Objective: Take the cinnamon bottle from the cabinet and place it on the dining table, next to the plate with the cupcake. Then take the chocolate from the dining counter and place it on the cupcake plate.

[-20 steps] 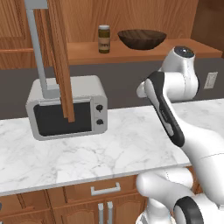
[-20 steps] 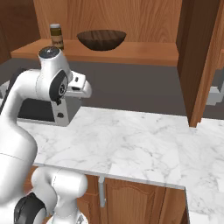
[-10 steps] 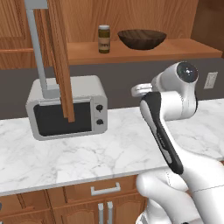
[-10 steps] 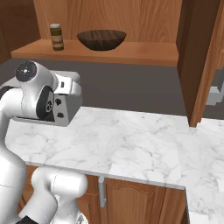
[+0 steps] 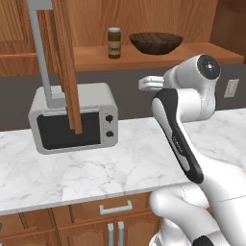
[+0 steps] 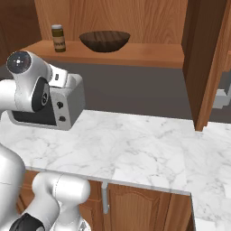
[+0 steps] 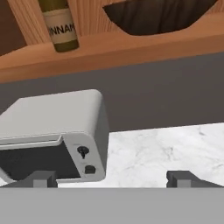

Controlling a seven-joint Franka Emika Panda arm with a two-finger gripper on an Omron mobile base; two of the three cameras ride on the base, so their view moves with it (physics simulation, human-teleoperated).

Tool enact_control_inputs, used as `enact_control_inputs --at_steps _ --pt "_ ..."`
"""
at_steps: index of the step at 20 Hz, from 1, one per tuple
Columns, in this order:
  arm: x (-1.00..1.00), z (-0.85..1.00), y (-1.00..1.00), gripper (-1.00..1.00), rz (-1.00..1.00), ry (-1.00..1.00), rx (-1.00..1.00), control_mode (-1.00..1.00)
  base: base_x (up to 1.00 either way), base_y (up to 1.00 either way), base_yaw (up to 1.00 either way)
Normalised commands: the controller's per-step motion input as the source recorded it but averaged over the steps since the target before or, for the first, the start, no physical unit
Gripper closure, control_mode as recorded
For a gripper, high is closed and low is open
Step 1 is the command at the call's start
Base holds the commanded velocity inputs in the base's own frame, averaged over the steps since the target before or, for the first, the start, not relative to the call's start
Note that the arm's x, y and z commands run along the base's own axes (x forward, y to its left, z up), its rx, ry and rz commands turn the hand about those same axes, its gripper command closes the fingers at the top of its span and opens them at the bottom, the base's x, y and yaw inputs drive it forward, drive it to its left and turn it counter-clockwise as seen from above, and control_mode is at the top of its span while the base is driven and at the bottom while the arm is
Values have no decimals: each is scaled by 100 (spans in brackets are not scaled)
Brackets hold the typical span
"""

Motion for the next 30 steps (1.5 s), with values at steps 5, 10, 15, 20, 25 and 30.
enact_control_inputs --at_steps 5,10,15,20,25,30 --pt "0 48 29 -100 0 1 -4 -100 0 0 0" --pt "0 42 27 -100 3 0 -11 -100 0 0 0" --pt "0 30 21 -100 18 0 -15 -100 0 0 0" --pt "7 25 22 -100 11 -5 -19 -100 0 0 0" --pt "4 4 15 -100 3 -15 -19 -100 0 0 0" --pt "5 0 4 -100 -1 -22 -2 -100 0 0 0"
